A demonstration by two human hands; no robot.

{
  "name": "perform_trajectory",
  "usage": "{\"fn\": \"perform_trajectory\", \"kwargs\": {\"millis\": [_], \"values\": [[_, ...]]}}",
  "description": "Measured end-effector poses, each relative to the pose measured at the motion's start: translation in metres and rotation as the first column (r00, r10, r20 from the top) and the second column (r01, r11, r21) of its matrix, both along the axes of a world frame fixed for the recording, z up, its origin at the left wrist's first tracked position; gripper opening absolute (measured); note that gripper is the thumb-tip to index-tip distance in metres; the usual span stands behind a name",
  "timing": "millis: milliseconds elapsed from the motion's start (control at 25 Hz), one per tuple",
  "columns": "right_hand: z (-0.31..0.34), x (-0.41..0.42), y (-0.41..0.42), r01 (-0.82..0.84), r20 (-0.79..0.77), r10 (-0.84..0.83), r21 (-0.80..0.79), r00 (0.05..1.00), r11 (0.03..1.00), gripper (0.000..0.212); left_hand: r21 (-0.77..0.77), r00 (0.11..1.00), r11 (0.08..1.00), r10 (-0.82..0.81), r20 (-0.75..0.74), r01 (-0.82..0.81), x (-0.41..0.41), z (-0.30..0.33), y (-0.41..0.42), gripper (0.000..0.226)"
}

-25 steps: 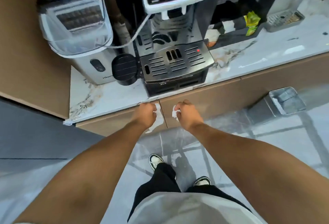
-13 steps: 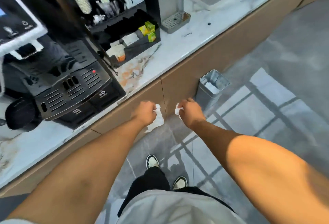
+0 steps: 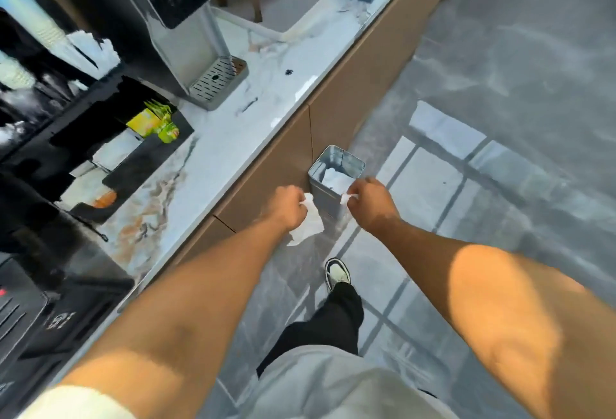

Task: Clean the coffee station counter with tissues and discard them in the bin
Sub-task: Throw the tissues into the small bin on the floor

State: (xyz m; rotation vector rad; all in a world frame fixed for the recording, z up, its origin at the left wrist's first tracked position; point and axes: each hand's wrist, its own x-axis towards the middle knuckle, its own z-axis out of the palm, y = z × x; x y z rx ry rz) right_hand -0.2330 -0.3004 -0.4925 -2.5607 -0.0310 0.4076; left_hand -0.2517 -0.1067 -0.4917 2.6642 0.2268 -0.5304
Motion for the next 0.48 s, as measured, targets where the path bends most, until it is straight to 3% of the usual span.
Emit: {"fn": "perform_trajectory", "kwargs": {"millis": [480], "values": [[-0.034, 0.191, -0.034, -0.021, -0.137, 0.016, -0.034, 0.99, 0.999, 0.028, -0.127, 0.992, 0.987, 0.087, -0.095, -0.099, 0.195, -0.033, -0.034, 0.022]]}}
